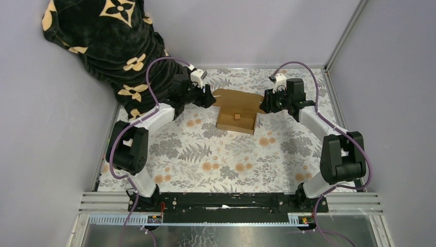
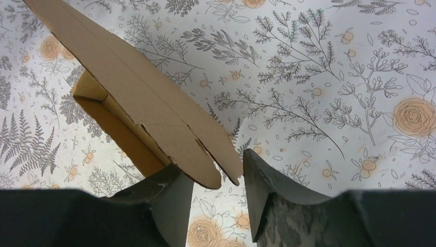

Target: Fold the paper box

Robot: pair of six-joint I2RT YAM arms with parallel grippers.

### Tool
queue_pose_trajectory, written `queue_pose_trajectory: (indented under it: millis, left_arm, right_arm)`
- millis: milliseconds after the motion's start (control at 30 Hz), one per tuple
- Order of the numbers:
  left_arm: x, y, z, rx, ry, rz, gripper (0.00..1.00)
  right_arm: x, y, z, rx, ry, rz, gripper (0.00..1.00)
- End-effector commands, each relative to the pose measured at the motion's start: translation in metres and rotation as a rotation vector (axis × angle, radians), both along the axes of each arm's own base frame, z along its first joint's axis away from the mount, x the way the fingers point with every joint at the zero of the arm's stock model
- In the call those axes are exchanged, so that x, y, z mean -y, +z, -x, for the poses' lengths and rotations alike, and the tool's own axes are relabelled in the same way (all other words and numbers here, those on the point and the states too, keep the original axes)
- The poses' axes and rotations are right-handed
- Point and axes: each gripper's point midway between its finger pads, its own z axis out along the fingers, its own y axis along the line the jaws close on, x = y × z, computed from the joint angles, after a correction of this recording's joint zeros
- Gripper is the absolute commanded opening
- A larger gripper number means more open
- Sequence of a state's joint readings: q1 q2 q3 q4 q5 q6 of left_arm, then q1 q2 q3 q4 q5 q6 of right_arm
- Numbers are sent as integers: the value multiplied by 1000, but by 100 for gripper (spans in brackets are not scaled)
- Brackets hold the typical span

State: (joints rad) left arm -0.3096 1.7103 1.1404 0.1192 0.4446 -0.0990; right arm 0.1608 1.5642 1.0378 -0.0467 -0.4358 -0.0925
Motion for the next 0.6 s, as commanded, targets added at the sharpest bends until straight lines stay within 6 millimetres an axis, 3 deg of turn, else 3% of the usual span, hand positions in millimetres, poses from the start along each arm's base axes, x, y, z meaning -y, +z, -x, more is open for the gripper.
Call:
queue_pose_trajectory:
  millis: [0, 267, 567]
  left_arm:
    - [7, 27, -8, 108, -51, -6, 65]
    - [13, 29, -9, 114, -91, 8, 54]
    - [18, 22, -10, 103, -121, 7, 53]
  right_arm:
    - [-10, 30, -17, 97, 35, -16, 45]
    - [-11, 32, -18, 93, 32, -15, 37]
    - [-15, 24, -17, 74, 43, -6, 37]
